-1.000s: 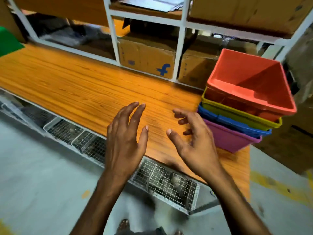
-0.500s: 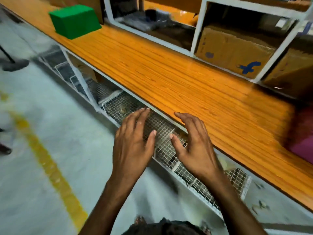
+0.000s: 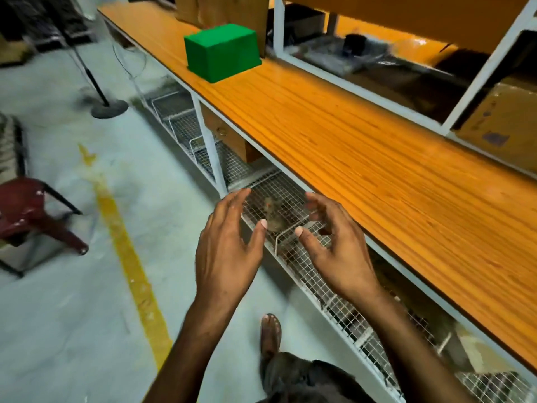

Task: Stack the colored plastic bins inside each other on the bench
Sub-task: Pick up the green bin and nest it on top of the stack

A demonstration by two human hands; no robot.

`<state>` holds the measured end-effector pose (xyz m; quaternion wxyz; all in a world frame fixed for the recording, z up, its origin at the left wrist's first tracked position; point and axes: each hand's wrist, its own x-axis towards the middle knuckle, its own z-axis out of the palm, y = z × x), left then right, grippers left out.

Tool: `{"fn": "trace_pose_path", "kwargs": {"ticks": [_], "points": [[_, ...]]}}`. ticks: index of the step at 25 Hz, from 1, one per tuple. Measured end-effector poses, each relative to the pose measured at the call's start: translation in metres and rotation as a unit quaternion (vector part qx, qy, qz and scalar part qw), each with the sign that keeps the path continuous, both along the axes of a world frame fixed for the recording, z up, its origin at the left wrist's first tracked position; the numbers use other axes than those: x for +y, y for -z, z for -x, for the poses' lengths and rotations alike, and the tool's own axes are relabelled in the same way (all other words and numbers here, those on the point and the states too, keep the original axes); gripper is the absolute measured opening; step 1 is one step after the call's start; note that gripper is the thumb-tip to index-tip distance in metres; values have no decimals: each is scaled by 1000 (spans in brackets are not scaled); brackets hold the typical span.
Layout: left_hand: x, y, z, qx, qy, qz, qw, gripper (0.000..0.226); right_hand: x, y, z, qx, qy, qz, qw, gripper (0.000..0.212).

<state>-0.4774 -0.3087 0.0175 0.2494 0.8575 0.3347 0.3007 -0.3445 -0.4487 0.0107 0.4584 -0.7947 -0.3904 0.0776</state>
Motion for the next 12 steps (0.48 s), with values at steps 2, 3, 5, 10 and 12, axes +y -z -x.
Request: {"fn": "trace_pose_path", "kwargs": {"ticks": [2,3,5,10,12], "points": [[47,0,-16,-2,-7,4,1000,53,49,4,-22,15,-10,-7,1000,59],[70,0,-25,-3,-9,6,1000,52,74,6,-34,20,-13,-10,1000,59],[115,-2,-42,1,-12,5,1000,50,124,4,-57,36,-12,-21,999,59],[235,-13,-87,-24,-26,22,999,50,248,-12,-111,50,-32,-36,998,54],[284,-14,-103,-44,-15,34,998,51,296,-17,-128,65,-39,-45,996,51]]}}
